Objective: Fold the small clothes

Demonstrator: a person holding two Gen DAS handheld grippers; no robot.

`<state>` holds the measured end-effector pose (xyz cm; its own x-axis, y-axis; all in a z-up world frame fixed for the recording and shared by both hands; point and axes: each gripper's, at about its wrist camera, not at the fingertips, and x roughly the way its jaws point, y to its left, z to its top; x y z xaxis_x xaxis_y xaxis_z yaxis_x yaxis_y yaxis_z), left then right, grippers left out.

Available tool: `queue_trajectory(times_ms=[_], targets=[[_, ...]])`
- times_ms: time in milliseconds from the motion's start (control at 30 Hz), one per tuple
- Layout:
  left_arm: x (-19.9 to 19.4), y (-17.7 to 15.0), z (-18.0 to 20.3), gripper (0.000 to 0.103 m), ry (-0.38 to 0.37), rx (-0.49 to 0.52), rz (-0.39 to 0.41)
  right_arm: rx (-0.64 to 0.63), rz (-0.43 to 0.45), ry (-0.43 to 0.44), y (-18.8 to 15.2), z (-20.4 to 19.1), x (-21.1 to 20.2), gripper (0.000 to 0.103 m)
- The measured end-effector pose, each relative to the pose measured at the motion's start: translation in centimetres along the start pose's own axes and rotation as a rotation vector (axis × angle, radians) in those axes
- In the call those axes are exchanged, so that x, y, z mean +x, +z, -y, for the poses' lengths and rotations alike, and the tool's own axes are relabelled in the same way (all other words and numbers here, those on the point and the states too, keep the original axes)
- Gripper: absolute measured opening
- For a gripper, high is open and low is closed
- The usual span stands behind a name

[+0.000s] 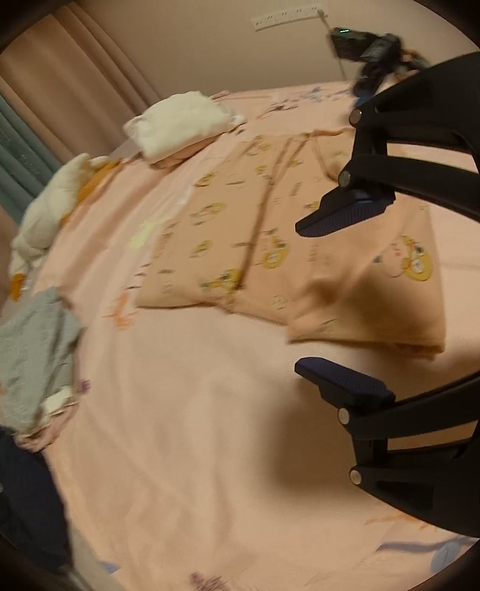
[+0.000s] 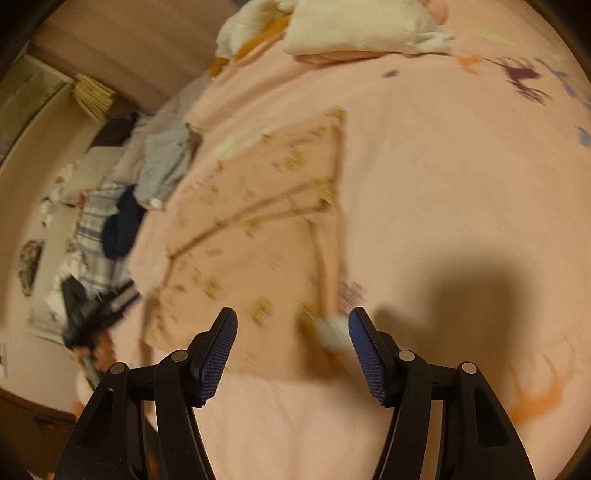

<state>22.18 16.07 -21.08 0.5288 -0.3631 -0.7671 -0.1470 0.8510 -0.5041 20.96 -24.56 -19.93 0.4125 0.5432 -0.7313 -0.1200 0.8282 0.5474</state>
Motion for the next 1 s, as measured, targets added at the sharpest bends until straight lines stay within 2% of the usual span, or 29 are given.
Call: queue_trajectory(times_ms=[67,100,167,267,400,433,467,500,567,667,733,767,833,933,1000], targets=[[1.0,-0.6,-0.3,0.067,-0.008,-0.004,-0.043,-0.005,-0.016,0.027,1.4,-0.7,1.6,0.063],[1.6,-0.9,-0.6,0.067,0.011,-0.009,-0.065,-0.005,-0.030,0.028,2.1,-1.0,2.7,0.063],[2.0,-1.2,-1.3,0.067,0.016,-0.023,-0.080,0.002,-0.049,0.002,2.9,-1.0,4.3,0.063],[1.5,-1.2,-2.2,0.067,-0.030,-0.071,-0.067,0.006,-0.092,-0.065,3.3,-0.8,6.4,0.063],[0.6,-0.3,-3.7,0.068,-0.017,-0.119,-0.041,0.013,-0.086,0.056,2.7,-1.0,7.2,0.060],[0.5,-0.3,-4.1,0.068,-0.026,-0.140,-0.036,0.001,-0.071,0.062,2.5,-1.2,7.2,0.053],[0.5,-0.3,-4.3,0.068,-0.044,-0.152,-0.041,-0.018,-0.061,0.052,2.3,-1.4,7.3,0.028],[0.7,-0.4,-4.4,0.068,-0.074,-0.163,-0.060,-0.031,-0.065,0.041,2.3,-1.5,7.4,0.009],[1.1,-0.5,-4.2,0.068,-0.116,-0.162,-0.095,-0.024,-0.066,0.034,2.3,-1.2,7.5,0.008],[1.4,-0.7,-3.4,0.065,-0.149,-0.155,-0.094,0.003,-0.022,0.109,2.2,-0.8,6.3,0.008],[1.4,-0.8,-2.3,0.041,-0.166,-0.115,-0.093,0.000,-0.008,0.121,2.3,-0.8,5.5,0.008],[1.3,-0.8,-1.9,0.024,-0.154,-0.082,-0.084,-0.004,-0.002,0.120,2.3,-0.9,5.1,0.008],[1.0,-1.0,-0.9,0.021,-0.099,-0.011,-0.042,-0.013,0.008,0.110,2.3,-0.9,4.3,0.008],[1.4,-1.3,-0.2,0.007,-0.123,0.032,-0.080,-0.008,0.022,0.119,2.3,-0.7,3.6,0.008],[1.3,-1.6,0.1,0.005,-0.119,0.069,-0.067,0.004,0.024,0.118,2.2,-0.5,3.6,0.008]])
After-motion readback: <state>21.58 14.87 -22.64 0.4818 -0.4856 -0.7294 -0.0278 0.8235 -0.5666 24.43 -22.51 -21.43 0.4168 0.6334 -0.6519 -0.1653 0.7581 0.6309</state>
